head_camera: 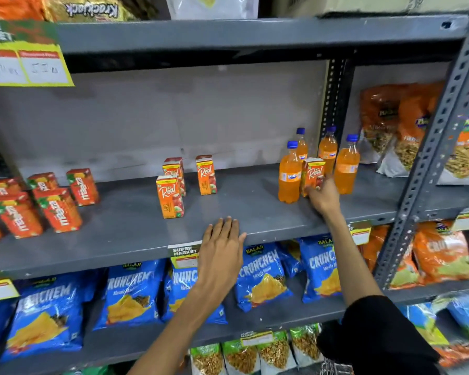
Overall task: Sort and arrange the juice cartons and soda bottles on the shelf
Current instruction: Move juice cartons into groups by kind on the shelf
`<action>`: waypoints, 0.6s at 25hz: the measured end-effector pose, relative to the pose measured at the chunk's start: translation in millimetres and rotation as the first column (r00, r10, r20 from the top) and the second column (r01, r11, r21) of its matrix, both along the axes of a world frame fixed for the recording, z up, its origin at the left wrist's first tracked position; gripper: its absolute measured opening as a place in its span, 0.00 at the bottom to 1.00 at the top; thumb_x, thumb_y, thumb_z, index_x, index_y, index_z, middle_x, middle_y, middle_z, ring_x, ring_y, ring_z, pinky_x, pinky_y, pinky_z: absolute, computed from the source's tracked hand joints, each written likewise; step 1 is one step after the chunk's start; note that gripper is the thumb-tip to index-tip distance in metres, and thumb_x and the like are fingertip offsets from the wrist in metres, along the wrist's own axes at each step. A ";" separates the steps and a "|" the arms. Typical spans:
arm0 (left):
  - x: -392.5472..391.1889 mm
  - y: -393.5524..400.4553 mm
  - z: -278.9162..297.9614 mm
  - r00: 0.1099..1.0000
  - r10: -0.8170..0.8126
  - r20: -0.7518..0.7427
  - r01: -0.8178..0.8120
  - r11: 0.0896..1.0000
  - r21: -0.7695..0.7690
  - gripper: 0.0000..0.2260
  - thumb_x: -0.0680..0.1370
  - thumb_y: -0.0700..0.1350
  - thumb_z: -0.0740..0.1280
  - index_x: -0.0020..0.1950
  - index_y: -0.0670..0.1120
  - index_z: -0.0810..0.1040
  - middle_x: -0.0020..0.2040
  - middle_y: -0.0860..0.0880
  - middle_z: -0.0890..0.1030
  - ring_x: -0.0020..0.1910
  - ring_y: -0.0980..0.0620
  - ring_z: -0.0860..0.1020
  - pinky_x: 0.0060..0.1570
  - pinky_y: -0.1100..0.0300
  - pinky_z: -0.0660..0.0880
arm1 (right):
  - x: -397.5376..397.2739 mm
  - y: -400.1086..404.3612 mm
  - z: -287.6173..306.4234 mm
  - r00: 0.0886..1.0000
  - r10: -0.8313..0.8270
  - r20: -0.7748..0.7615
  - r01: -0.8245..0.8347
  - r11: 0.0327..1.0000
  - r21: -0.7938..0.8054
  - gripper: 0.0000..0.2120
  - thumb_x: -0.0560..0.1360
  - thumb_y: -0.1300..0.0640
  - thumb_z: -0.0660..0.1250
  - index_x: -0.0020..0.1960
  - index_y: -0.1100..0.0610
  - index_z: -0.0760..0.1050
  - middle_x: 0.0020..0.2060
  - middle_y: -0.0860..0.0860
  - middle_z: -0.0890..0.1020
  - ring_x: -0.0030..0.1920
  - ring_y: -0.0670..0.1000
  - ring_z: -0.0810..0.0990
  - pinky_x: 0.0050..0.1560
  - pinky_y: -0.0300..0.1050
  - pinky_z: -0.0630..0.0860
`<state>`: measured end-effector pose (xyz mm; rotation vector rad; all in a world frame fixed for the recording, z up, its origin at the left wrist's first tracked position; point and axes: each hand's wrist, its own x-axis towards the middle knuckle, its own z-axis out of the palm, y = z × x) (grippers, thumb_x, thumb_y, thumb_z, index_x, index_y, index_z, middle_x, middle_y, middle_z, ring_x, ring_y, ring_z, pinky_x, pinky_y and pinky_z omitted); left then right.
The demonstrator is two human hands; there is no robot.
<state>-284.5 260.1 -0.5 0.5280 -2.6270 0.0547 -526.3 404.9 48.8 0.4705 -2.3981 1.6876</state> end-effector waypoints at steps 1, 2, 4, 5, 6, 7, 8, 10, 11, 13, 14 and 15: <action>-0.7 -0.3 -1.0 1.000 0.007 0.008 -0.007 1.000 0.001 0.22 0.86 0.52 0.50 0.75 0.42 0.69 0.75 0.43 0.72 0.75 0.44 0.68 0.76 0.47 0.62 | -2.0 -2.0 0.5 1.000 0.011 0.008 -0.011 1.000 0.012 0.23 0.74 0.63 0.69 0.68 0.60 0.68 0.64 0.60 0.78 0.64 0.61 0.77 0.61 0.50 0.71; -0.6 -1.0 -2.0 1.000 0.011 0.016 -0.011 1.000 0.002 0.22 0.86 0.52 0.50 0.75 0.42 0.68 0.75 0.43 0.72 0.76 0.44 0.68 0.77 0.47 0.62 | -5.3 -3.4 -0.4 1.000 0.018 0.014 -0.019 1.000 0.014 0.23 0.74 0.63 0.70 0.68 0.59 0.68 0.64 0.59 0.78 0.64 0.61 0.77 0.62 0.51 0.71; -0.1 -1.8 -2.9 1.000 0.012 0.019 -0.012 1.000 0.000 0.22 0.86 0.52 0.50 0.75 0.42 0.68 0.76 0.43 0.71 0.76 0.44 0.67 0.77 0.47 0.62 | -10.0 -3.9 -3.1 1.000 0.020 0.015 -0.020 1.000 -0.010 0.19 0.73 0.64 0.71 0.62 0.57 0.71 0.61 0.59 0.80 0.63 0.60 0.78 0.58 0.49 0.71; -0.2 -2.0 -2.6 1.000 0.009 0.017 -0.009 1.000 0.004 0.22 0.86 0.52 0.50 0.76 0.42 0.68 0.76 0.43 0.71 0.76 0.44 0.67 0.77 0.47 0.61 | -10.3 -2.2 -3.3 1.000 0.012 0.006 -0.012 1.000 -0.020 0.16 0.73 0.64 0.71 0.59 0.56 0.73 0.59 0.59 0.81 0.61 0.60 0.79 0.55 0.47 0.71; -0.1 -2.1 -1.9 1.000 0.007 0.022 -0.007 1.000 0.010 0.22 0.86 0.52 0.50 0.76 0.42 0.68 0.76 0.44 0.71 0.76 0.45 0.67 0.77 0.47 0.61 | -9.3 0.0 -3.1 1.000 0.009 -0.008 -0.010 1.000 -0.022 0.14 0.72 0.64 0.71 0.56 0.54 0.75 0.57 0.58 0.82 0.60 0.60 0.80 0.53 0.46 0.71; -0.1 -2.5 -1.2 1.000 0.005 0.031 -0.005 1.000 0.013 0.22 0.86 0.52 0.50 0.76 0.42 0.67 0.76 0.44 0.70 0.77 0.45 0.66 0.77 0.47 0.60 | -7.7 2.3 -3.1 1.000 0.011 -0.016 -0.011 1.000 -0.014 0.14 0.72 0.64 0.72 0.56 0.55 0.76 0.56 0.58 0.83 0.60 0.60 0.81 0.53 0.46 0.71; 0.3 -2.9 -0.8 0.999 0.002 0.036 -0.002 1.000 0.013 0.23 0.86 0.52 0.50 0.76 0.42 0.67 0.77 0.44 0.70 0.77 0.45 0.66 0.77 0.48 0.60 | -4.7 5.1 -3.9 1.000 0.010 -0.012 -0.010 1.000 -0.006 0.15 0.72 0.64 0.72 0.57 0.56 0.76 0.57 0.58 0.83 0.60 0.60 0.80 0.54 0.46 0.72; 1.8 -3.7 0.0 0.999 -0.009 0.036 0.008 1.000 0.008 0.23 0.86 0.52 0.50 0.76 0.42 0.67 0.76 0.44 0.70 0.77 0.45 0.66 0.77 0.48 0.61 | 4.5 11.3 -5.8 1.000 -0.005 0.011 0.005 1.000 -0.019 0.19 0.72 0.63 0.73 0.61 0.59 0.74 0.60 0.59 0.82 0.62 0.60 0.79 0.57 0.49 0.72; 2.8 -3.8 1.0 0.999 -0.011 0.037 0.011 1.000 0.005 0.23 0.86 0.53 0.51 0.76 0.42 0.67 0.76 0.44 0.71 0.76 0.45 0.67 0.77 0.48 0.62 | 11.0 14.3 -6.4 1.000 -0.014 0.022 0.015 0.999 -0.034 0.21 0.72 0.63 0.73 0.63 0.60 0.72 0.61 0.59 0.81 0.63 0.60 0.79 0.59 0.50 0.73; 6.2 -4.5 2.5 0.999 -0.011 0.035 0.011 1.000 0.001 0.22 0.86 0.53 0.52 0.75 0.42 0.68 0.75 0.44 0.72 0.76 0.45 0.68 0.77 0.48 0.63 | 28.2 18.9 -8.1 0.999 -0.020 0.030 0.021 0.999 -0.048 0.21 0.73 0.61 0.73 0.63 0.59 0.70 0.61 0.58 0.80 0.64 0.59 0.78 0.63 0.53 0.73; 8.7 -5.6 2.7 1.000 -0.005 0.026 0.004 1.000 0.001 0.22 0.86 0.52 0.52 0.75 0.42 0.69 0.75 0.44 0.73 0.75 0.46 0.69 0.76 0.48 0.63 | 37.3 19.3 -10.2 0.999 -0.013 0.036 0.015 0.999 -0.045 0.21 0.73 0.60 0.73 0.63 0.59 0.70 0.61 0.58 0.80 0.64 0.59 0.78 0.65 0.56 0.73; 12.3 -7.3 2.8 1.000 0.004 0.014 -0.004 1.000 0.004 0.21 0.86 0.52 0.53 0.74 0.42 0.70 0.74 0.44 0.73 0.75 0.46 0.69 0.76 0.48 0.64 | 46.7 18.2 -11.9 0.999 -0.001 0.047 0.003 0.999 -0.039 0.20 0.73 0.60 0.73 0.62 0.59 0.70 0.61 0.58 0.80 0.63 0.59 0.78 0.66 0.58 0.73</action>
